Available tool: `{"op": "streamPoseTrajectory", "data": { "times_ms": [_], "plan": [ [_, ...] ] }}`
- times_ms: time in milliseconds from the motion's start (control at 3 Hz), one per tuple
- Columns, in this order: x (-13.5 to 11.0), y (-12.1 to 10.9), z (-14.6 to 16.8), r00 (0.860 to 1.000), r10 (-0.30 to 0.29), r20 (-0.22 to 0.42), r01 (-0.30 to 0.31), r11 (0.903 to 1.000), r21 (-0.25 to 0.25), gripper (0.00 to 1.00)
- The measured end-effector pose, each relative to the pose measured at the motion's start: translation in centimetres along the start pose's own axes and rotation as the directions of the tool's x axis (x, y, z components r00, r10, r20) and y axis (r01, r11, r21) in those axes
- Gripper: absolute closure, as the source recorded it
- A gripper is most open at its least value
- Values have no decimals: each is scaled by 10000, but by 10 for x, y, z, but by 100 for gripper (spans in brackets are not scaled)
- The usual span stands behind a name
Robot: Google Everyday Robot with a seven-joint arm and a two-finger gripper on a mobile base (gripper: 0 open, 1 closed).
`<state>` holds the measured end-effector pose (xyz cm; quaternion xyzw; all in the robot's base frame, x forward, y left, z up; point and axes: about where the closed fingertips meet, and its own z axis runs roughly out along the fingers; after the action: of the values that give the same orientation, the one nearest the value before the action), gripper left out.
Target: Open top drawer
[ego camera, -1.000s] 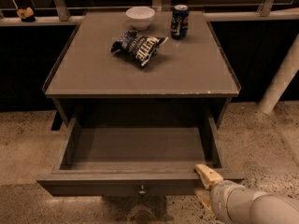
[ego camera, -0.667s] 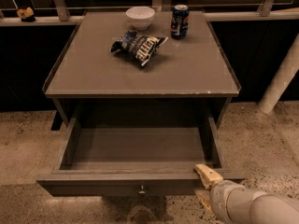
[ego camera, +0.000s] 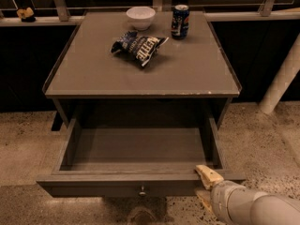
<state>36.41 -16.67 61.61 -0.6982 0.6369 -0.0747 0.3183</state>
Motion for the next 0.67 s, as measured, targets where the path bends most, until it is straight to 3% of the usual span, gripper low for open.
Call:
{"op": "streamPoseTrajectory", "data": {
  "times_ms": [667],
  "plan": [
    [0,0,0,10000,-1,0,1,10000,0,12]
  ]
}}
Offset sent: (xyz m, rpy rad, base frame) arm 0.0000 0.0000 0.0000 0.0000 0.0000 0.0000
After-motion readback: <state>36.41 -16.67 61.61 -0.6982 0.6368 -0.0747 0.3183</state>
